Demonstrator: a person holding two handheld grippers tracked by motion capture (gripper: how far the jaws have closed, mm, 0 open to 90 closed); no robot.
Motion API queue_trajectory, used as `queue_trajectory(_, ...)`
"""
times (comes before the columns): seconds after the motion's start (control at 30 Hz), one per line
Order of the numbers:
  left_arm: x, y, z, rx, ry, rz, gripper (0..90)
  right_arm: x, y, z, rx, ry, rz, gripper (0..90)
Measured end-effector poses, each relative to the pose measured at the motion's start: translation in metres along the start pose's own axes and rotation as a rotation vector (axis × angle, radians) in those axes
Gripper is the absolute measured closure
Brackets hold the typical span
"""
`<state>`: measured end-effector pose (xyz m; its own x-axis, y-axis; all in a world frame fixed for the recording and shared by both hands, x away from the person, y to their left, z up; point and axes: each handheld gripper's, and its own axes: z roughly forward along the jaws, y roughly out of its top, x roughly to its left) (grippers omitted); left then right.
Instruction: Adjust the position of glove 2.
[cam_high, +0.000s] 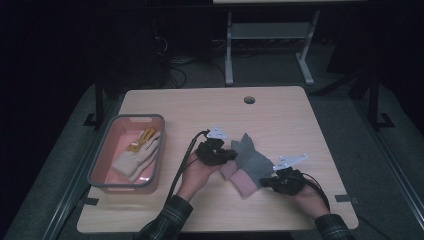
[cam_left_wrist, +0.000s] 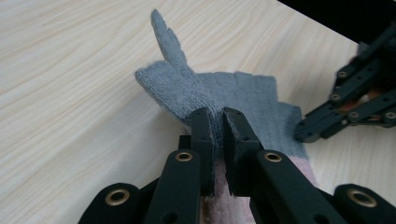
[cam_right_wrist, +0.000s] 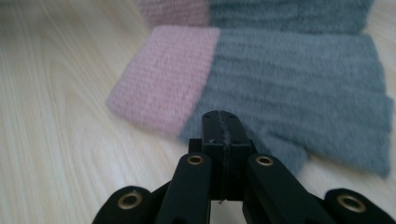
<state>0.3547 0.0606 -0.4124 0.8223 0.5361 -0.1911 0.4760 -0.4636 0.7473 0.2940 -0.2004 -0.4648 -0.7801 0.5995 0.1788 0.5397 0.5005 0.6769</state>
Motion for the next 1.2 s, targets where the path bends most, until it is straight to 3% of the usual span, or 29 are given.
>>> queue_trajectory(0.37, -0.016, 0.004, 0.009, 0.026, -0.039, 0.049, 83.7, 0.003, 0.013, 0.015, 0.003, 0.008, -0.025, 90.0)
queue_trajectory(0.67, -0.034, 0.000, 0.024, 0.058, -0.075, 0.085, 84.3, 0.004, 0.012, 0.016, -0.005, 0.009, -0.021, 90.0)
queue_trajectory(0.87, -0.036, -0.007, 0.033, 0.088, -0.117, 0.084, 83.0, 0.004, 0.010, 0.010, -0.002, -0.002, -0.036, 90.0)
queue_trajectory(0.93, -0.038, -0.008, 0.034, 0.096, -0.130, 0.073, 80.9, 0.000, 0.008, 0.003, -0.003, -0.027, -0.041, 90.0)
queue_trajectory(1.03, -0.041, -0.008, 0.035, 0.096, -0.160, 0.077, 78.5, -0.011, 0.001, -0.013, -0.027, -0.073, 0.001, 90.0)
queue_trajectory(1.2, -0.044, -0.008, 0.034, 0.089, -0.161, 0.089, 79.1, -0.031, -0.008, -0.031, -0.064, -0.147, 0.059, 86.3)
